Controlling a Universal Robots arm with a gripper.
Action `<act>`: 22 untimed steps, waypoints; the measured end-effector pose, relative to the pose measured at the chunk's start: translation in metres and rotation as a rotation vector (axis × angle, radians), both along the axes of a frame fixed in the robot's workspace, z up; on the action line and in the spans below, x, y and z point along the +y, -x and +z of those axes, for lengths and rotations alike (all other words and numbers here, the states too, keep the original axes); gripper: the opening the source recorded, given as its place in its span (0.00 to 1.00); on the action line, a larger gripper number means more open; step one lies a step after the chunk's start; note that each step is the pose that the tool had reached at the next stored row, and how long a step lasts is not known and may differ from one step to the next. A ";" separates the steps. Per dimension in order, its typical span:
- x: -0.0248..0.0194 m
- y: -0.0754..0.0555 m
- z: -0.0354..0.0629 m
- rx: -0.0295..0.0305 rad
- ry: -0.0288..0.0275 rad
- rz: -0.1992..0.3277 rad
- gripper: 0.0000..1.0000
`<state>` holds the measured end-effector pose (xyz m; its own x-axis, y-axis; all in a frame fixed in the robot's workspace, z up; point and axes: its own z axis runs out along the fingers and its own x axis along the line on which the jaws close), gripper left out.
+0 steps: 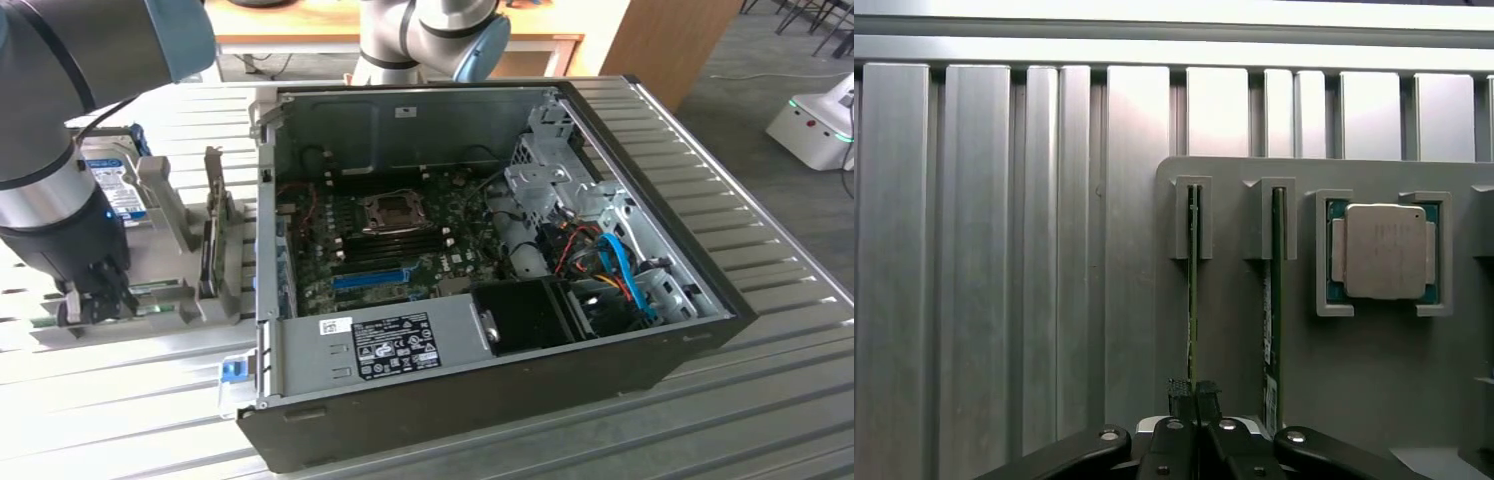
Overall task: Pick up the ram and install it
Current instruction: 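Pick up the ram and move it above insertion slot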
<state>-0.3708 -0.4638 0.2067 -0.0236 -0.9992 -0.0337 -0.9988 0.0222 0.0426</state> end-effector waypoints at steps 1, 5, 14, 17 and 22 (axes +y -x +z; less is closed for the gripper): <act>0.0000 0.000 0.0012 0.0000 -0.0001 0.000 0.12; 0.0000 0.000 0.0067 0.0000 -0.0001 0.000 0.12; 0.0000 0.000 0.0303 0.0000 0.0000 0.000 0.12; 0.0000 0.000 0.0352 0.0000 -0.0001 0.000 0.12; 0.0000 0.000 0.0429 0.0000 0.0000 0.000 0.12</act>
